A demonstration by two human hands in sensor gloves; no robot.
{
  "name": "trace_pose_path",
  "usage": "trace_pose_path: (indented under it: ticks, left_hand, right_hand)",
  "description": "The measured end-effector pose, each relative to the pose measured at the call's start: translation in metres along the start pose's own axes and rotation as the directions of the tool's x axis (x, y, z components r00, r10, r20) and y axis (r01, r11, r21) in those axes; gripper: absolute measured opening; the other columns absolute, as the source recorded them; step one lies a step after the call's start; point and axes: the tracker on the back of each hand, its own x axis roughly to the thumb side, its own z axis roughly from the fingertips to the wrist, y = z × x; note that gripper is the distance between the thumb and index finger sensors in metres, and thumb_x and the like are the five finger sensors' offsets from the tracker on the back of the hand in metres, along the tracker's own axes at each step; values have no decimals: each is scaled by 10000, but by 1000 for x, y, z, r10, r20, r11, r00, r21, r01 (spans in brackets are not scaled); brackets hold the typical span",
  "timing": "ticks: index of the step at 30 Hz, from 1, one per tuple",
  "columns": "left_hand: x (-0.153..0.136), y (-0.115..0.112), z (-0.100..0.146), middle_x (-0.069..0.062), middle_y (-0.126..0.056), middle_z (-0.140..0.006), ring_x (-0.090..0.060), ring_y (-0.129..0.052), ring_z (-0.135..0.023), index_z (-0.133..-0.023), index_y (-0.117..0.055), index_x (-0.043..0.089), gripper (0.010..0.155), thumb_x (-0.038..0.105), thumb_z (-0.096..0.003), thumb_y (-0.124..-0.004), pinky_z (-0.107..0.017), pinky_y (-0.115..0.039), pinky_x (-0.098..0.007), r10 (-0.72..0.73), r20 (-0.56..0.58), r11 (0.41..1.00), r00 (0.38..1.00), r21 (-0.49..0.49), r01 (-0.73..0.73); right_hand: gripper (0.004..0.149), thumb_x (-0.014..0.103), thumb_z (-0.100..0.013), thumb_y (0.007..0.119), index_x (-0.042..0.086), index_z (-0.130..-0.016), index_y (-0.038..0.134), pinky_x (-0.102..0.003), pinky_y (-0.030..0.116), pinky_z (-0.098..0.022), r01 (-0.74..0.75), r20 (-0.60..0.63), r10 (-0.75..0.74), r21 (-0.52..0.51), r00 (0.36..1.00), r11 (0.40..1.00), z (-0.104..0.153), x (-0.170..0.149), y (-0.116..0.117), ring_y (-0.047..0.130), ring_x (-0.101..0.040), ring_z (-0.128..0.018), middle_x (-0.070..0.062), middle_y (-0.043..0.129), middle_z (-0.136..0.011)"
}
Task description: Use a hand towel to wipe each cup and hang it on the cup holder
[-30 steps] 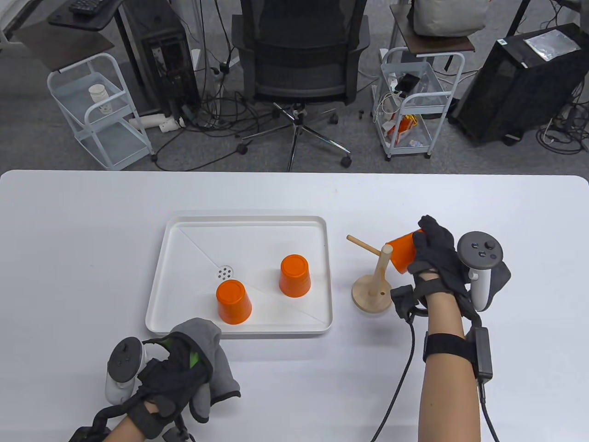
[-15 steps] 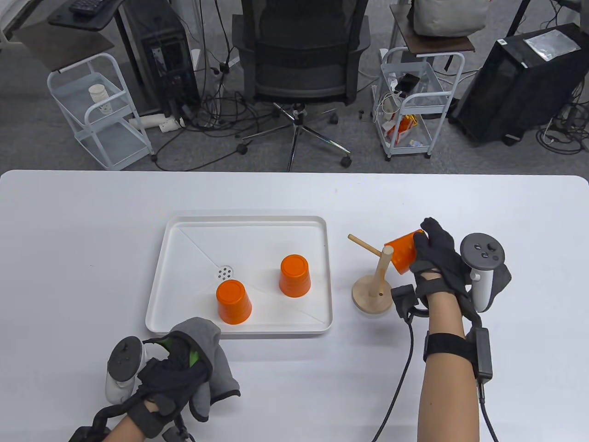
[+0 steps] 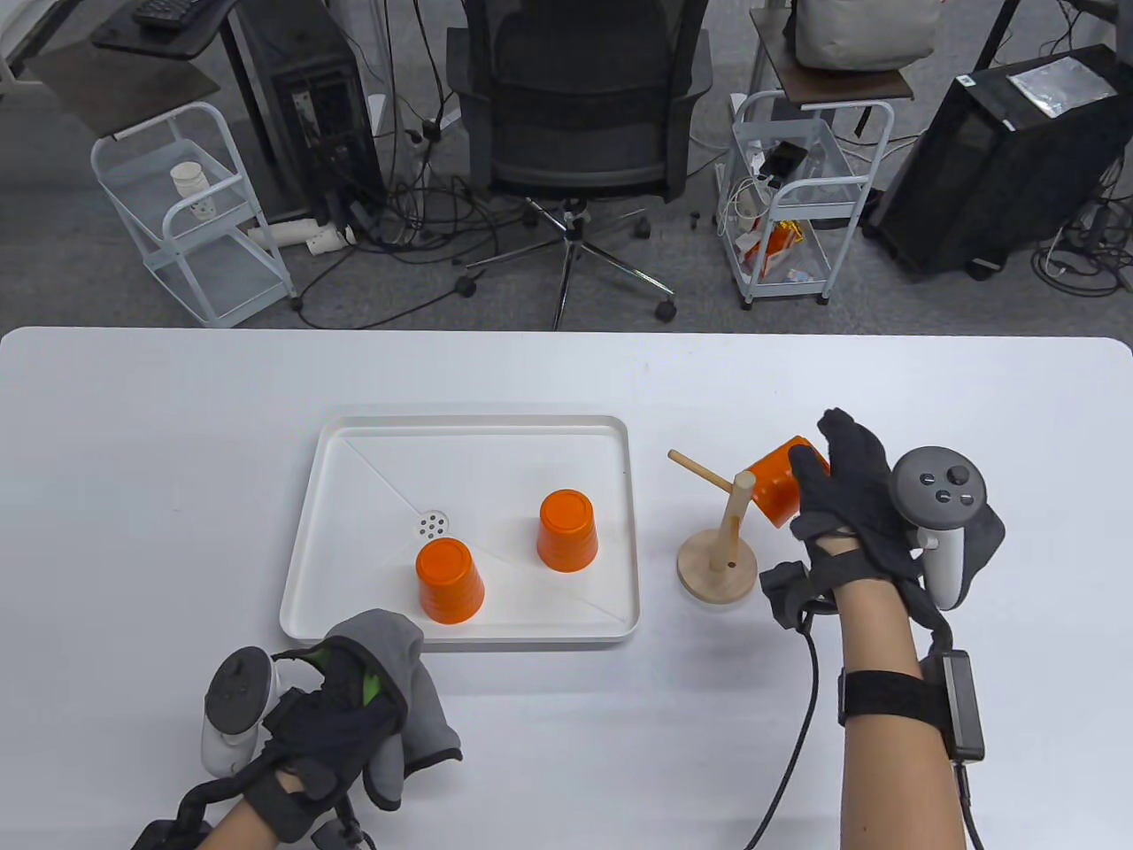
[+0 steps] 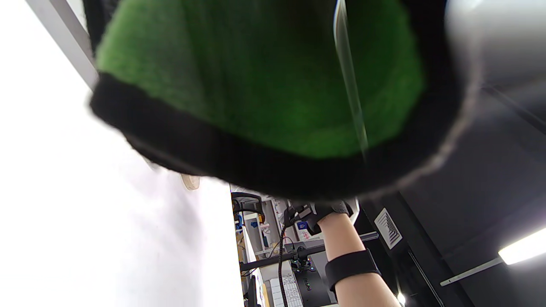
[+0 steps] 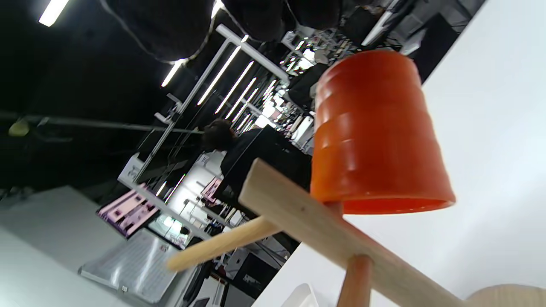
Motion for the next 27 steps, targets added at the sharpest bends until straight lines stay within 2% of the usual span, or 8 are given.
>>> trace_pose_path:
  ticks: [7,13,16,20,27]
  left_hand:
    - [0,1,1,-31,-205,-1142,-232,-939,-656,-1014,-124,430,793,616,-484,-684,-541,-806,-506,-6,4,1000,1000,1,6]
    - [0,1,1,-32,-204,-1142,-233,-938,-657,-1014,-125,431,792,616,-484,-685,-542,-804,-508,-10,8,1000,1000,6,10]
    - [-1,2,1,-31,-203,-1142,-233,-937,-658,-1014,-125,430,793,615,-484,-685,-542,-804,-508,-6,7,1000,1000,8,6]
    - [-1,2,1,-31,-205,-1142,-234,-937,-658,-1014,-125,431,792,614,-485,-685,-543,-803,-509,1,3,1000,1000,8,-1]
    - [-1,2,1,-32,-204,-1142,-234,-937,-659,-1015,-125,430,792,616,-485,-684,-543,-804,-507,3,5,1000,1000,5,-3]
  right_hand:
    - [742,485,-496,711,166,-1098,417,-639,293,-761,-198,241,179,56,954,979,27,56,28,283,-519,-1069,-195,379,-1187]
    - [758,506,-490,708,181,-1101,399,-638,309,-761,-426,438,349,90,829,900,51,102,77,306,-518,-1069,-192,384,-1189]
    - [758,506,-490,708,179,-1100,399,-638,314,-761,-496,488,381,127,785,859,56,116,103,316,-516,-1070,-192,378,-1190]
    - [760,506,-489,709,175,-1097,396,-641,322,-760,-547,512,399,174,761,819,53,124,134,343,-524,-1064,-192,366,-1191]
    - [775,508,-485,716,195,-1099,361,-654,291,-761,-648,503,479,239,719,723,38,119,185,317,-538,-1059,-188,293,-1197]
